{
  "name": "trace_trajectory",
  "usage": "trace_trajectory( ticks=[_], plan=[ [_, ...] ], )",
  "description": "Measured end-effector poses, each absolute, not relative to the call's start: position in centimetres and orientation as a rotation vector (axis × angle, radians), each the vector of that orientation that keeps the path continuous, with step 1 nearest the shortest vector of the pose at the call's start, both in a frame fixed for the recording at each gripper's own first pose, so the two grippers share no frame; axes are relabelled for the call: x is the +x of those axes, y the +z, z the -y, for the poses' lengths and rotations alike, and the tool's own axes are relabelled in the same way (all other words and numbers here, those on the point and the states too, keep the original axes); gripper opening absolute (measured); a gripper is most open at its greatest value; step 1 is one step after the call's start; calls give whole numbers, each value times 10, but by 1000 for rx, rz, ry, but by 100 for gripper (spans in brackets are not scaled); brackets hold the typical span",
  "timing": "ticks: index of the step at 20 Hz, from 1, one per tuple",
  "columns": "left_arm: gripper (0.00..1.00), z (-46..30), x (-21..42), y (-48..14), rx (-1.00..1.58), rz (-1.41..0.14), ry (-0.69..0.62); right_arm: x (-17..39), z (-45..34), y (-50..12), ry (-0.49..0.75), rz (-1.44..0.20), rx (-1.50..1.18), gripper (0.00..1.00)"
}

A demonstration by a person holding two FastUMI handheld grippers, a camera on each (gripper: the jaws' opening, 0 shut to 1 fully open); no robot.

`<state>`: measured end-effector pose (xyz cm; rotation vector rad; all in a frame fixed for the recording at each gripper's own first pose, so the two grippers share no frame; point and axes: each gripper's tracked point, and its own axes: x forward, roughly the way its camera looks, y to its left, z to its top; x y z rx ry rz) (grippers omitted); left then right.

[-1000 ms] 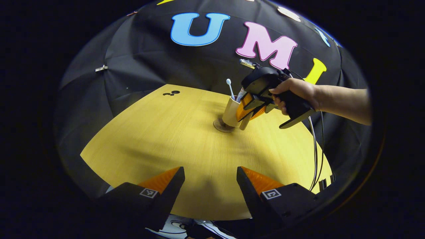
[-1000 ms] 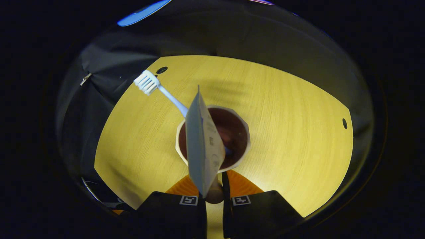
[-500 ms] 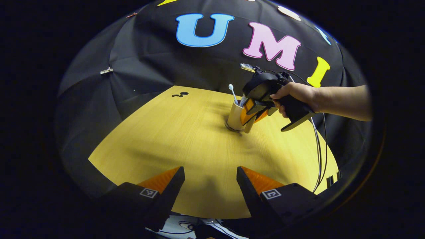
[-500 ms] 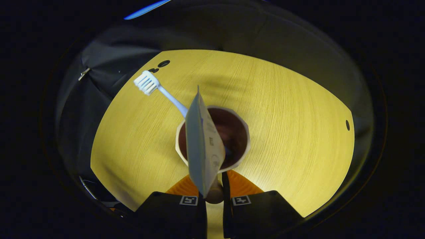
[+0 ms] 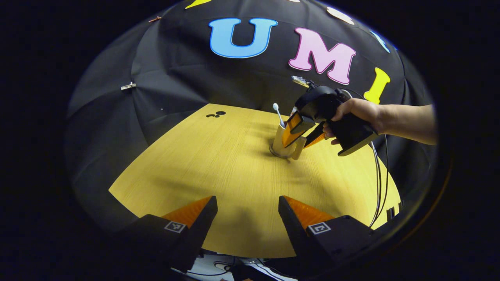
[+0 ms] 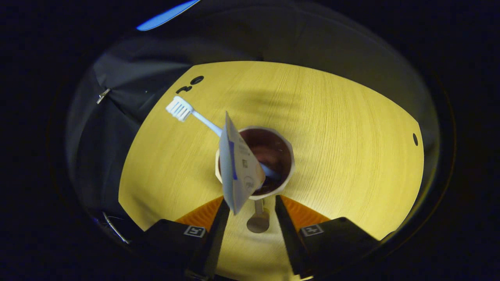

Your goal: Put the toothbrush and toothpaste on the desktop into the cup, then pick up the cup and place it on the coaster on the desktop.

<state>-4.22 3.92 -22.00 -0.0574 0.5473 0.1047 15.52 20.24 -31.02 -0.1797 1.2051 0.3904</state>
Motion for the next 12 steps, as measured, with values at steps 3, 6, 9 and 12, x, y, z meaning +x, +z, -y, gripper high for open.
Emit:
trace_trajectory(
  ticks=[3, 6, 9, 12],
  plan=[
    [98, -32, -35, -217, -47, -545, 97, 152, -203, -286, 428, -1177, -129, 99],
    [98, -20, -26, -209, -55, -533, 90, 155, -199, -247, 454, -1099, -58, 99],
    [98, -15, -11, -182, -69, -459, 132, 155, -181, -208, 473, -996, -4, 99],
    [97, -2, 6, -153, -61, -386, 152, 153, -153, -171, 462, -863, 33, 99]
  ],
)
